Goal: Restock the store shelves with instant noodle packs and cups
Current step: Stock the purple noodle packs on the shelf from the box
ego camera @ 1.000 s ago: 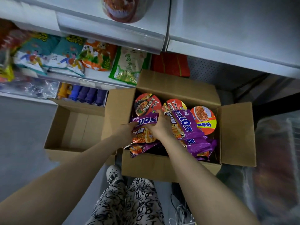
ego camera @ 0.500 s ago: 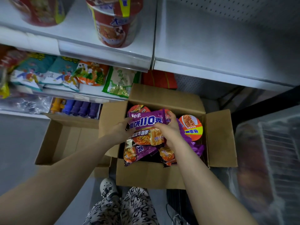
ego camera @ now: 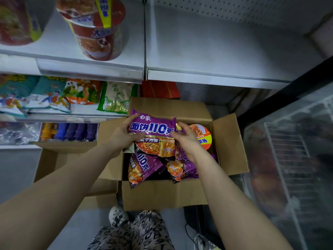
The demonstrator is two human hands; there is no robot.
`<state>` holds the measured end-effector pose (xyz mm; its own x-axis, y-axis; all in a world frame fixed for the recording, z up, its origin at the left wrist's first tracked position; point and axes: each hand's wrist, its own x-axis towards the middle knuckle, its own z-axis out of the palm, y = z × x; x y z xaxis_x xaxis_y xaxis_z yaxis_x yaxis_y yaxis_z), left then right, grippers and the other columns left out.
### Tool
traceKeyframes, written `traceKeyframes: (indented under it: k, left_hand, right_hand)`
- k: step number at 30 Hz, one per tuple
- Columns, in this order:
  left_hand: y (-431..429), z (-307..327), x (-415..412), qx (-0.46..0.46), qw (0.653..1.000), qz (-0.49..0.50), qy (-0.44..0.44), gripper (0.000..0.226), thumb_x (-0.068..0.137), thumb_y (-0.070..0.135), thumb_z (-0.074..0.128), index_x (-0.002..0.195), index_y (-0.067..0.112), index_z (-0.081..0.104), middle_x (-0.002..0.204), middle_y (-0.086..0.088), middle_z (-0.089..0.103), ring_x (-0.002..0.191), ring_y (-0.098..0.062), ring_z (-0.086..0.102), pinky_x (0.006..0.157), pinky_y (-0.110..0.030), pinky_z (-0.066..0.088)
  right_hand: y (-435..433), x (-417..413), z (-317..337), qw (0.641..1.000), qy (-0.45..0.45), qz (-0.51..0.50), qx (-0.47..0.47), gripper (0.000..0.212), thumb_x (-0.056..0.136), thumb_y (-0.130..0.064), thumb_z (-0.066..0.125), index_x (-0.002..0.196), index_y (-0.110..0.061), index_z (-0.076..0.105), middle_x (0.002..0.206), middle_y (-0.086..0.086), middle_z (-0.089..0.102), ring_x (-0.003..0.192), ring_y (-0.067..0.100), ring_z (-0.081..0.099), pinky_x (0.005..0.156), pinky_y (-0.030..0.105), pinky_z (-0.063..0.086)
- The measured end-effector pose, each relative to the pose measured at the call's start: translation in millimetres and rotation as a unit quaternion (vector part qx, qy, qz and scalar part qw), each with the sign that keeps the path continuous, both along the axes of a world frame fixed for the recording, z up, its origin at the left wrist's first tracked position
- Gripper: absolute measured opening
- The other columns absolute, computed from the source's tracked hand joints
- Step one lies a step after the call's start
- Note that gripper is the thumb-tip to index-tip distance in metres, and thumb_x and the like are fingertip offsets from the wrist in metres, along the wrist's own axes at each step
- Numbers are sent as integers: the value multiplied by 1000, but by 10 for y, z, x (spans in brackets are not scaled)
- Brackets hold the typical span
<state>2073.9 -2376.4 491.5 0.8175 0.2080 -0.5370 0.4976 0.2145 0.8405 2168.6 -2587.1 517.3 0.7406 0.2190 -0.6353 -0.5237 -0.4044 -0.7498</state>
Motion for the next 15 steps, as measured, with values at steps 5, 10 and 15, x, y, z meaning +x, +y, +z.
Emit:
traceKeyframes:
  k: [5,10,15]
  left_hand:
    - [46,-19,-15,76,996,48,-13,72,85,0,70,142,32,40,104,10,54,86,-5,60,56,-16,53]
    - [102,-115,-48,104,994,43,-6,76,84,-2,70,145,28,37,123,-4,52,96,-11,60,70,-25,52]
    - [96,-214,-81,97,995,30,0,75,85,-3,69,146,27,36,112,5,52,94,-6,58,70,-24,51]
  right_hand:
    - [-259,262,-102,964,-90,-57,-242,54,94,-28,65,143,-23,43,130,9,60,110,29,63,89,43,57]
    - [-342,228,-187,921,-46,56,-383,70,94,-45,61,150,-20,28,127,12,61,104,32,66,70,36,54]
    - [-150,73,-459,915,-6,103,-391,84,84,-57,67,147,-20,27,131,13,57,108,33,63,82,43,59]
